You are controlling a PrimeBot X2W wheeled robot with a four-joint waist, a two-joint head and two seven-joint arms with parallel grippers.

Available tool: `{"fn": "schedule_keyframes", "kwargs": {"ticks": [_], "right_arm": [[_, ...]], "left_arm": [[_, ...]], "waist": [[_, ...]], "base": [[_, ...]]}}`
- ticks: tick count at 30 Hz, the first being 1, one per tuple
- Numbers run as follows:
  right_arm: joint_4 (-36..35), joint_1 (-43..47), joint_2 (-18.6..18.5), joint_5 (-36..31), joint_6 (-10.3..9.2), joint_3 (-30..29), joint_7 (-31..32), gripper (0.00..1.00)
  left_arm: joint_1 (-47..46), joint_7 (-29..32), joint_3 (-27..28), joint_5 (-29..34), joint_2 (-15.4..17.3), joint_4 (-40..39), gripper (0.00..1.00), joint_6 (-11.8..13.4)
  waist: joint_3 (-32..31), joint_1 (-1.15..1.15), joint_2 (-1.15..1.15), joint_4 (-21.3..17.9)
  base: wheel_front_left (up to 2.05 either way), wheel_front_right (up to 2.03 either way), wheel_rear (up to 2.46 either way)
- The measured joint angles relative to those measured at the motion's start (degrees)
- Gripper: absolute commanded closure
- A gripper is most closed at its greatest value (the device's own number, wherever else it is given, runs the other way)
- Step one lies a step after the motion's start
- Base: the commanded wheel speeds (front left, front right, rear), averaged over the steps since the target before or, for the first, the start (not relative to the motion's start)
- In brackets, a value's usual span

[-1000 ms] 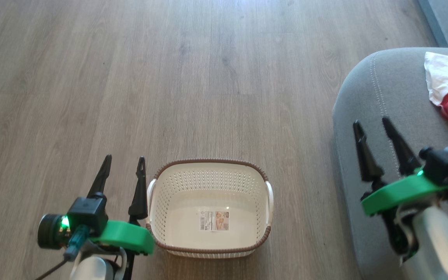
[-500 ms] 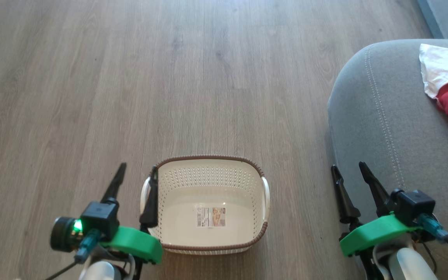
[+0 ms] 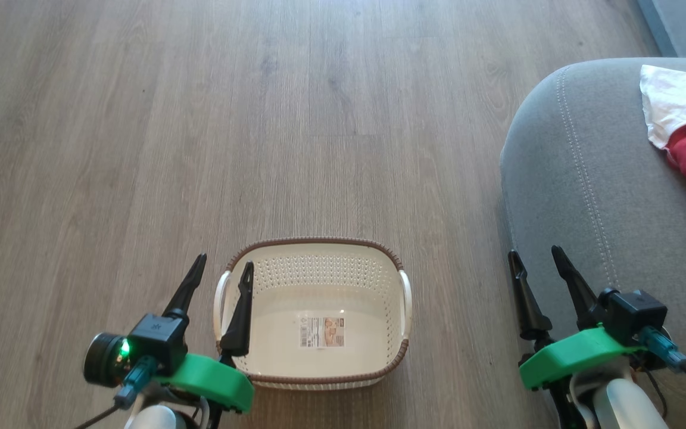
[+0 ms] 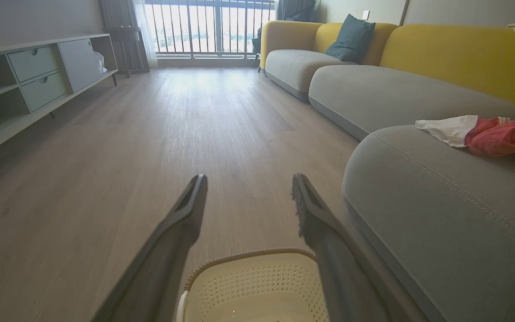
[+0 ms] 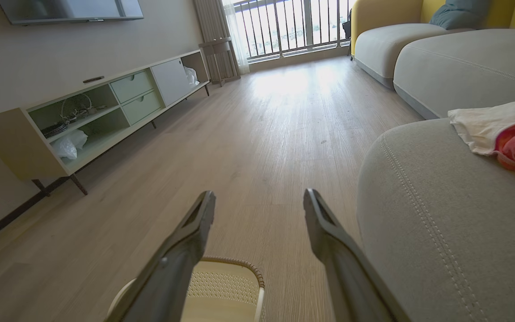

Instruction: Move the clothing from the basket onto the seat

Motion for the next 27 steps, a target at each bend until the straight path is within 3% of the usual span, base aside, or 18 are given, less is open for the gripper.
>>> {"fn": "schedule_keyframes", "kwargs": {"ticks": [27], "right_arm": [[0.7,0.0,0.3,-0.5,0.00,-0.1,0.0,0.00]], "left_arm": [[0.2,0.0,0.2,-2.1,0.0,1.4,0.00,-0.4]], "waist": [[-1.0,0.00,0.00,-0.3]], "base": [[0.00,0.00,0.00]]}}
